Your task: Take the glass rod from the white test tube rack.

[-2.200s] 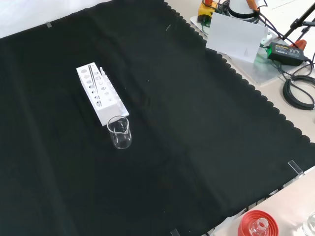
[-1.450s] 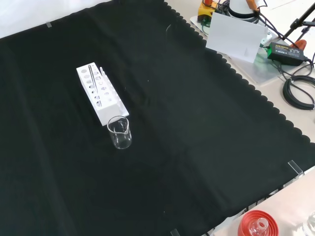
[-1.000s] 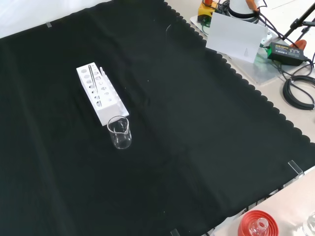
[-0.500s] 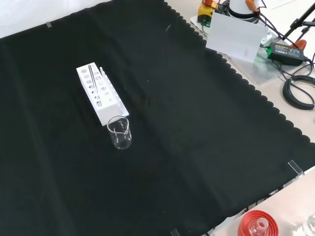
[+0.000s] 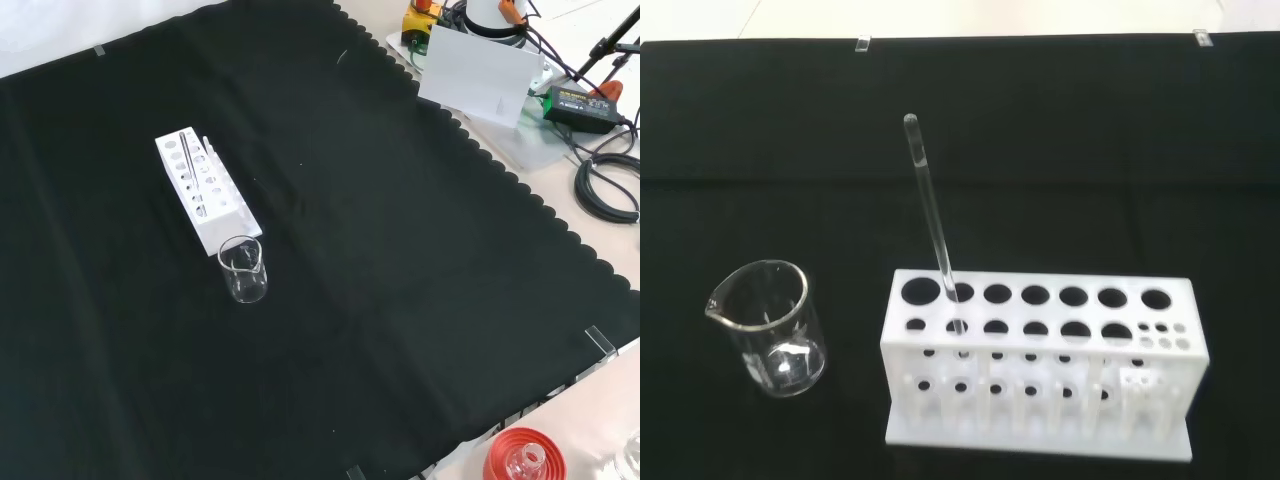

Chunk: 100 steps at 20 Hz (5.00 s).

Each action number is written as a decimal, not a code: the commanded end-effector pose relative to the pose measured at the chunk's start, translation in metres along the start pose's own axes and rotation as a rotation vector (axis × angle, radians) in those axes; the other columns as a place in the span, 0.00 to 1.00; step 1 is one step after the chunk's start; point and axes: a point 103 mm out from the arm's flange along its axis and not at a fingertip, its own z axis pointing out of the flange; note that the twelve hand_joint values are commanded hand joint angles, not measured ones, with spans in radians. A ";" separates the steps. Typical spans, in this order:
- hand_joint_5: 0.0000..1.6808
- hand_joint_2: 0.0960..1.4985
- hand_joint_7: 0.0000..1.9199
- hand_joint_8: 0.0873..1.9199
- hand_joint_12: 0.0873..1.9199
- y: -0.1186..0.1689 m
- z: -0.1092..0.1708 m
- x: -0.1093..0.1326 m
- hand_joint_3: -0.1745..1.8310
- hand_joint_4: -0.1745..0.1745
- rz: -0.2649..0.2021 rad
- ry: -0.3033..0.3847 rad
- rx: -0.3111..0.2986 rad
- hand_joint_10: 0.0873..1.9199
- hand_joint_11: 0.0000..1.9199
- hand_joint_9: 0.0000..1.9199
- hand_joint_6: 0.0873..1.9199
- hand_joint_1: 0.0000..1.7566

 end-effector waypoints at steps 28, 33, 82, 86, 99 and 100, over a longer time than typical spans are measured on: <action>0.25 0.58 0.31 0.43 0.66 0.152 0.084 0.000 0.30 0.26 -0.149 0.011 0.133 0.37 0.36 0.44 0.40 0.35; 0.25 0.58 0.32 0.42 0.65 0.155 0.091 0.000 0.30 0.26 -0.147 0.014 0.166 0.37 0.39 0.44 0.41 0.35; 0.26 0.61 0.27 0.45 0.61 0.166 0.154 0.010 0.31 0.20 -0.261 0.082 0.316 0.36 0.47 0.47 0.43 0.33; 0.28 0.61 0.28 0.44 0.61 0.168 0.156 0.015 0.31 0.20 -0.277 0.065 0.323 0.36 0.48 0.48 0.44 0.36; 0.37 0.59 0.33 0.42 0.56 0.172 0.162 0.019 0.34 0.11 -0.276 0.026 0.274 0.30 0.56 0.55 0.47 0.47; 0.38 0.59 0.33 0.42 0.55 0.172 0.162 0.020 0.35 0.10 -0.278 0.024 0.270 0.30 0.57 0.56 0.47 0.47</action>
